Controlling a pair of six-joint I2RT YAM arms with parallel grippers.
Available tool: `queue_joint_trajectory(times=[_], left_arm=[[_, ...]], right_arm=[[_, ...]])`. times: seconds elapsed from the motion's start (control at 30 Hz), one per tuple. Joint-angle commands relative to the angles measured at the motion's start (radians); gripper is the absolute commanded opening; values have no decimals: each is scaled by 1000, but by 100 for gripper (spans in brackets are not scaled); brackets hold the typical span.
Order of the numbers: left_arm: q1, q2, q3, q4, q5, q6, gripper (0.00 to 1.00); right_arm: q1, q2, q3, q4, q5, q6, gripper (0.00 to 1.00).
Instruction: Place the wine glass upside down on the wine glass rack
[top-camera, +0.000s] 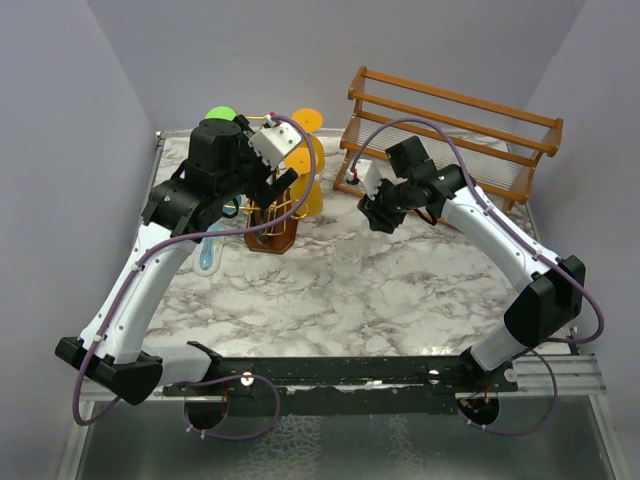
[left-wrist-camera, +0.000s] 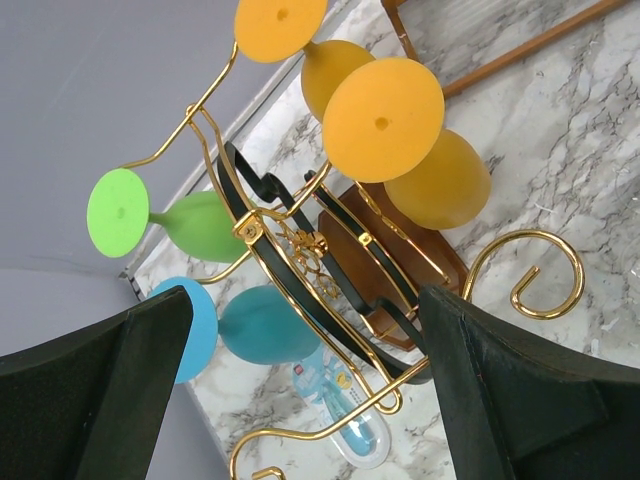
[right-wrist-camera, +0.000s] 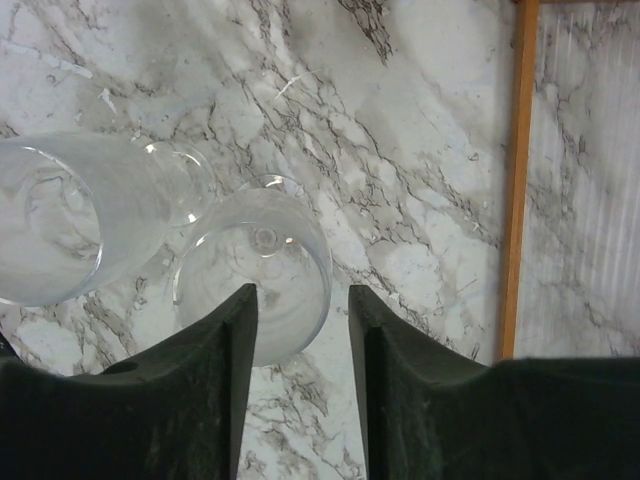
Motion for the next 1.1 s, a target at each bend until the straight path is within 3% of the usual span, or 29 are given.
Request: queue_joint_trajectory(times=[0.0,0.3,0.7,1.07], left_arm=[[8,-31,-25,30,41,-6,99],[10,-33,-2,33,19,3,99],[11,-19,3,43,1,5,99],[24,4,15,59,-11,-22,99]], right_arm=[[15,12,30,-21,48,7,38],[24,28,23,-11,77,6,26],[24,24,-8,18,117,-4,2],[17,-76,-60,96,342,-58,2]])
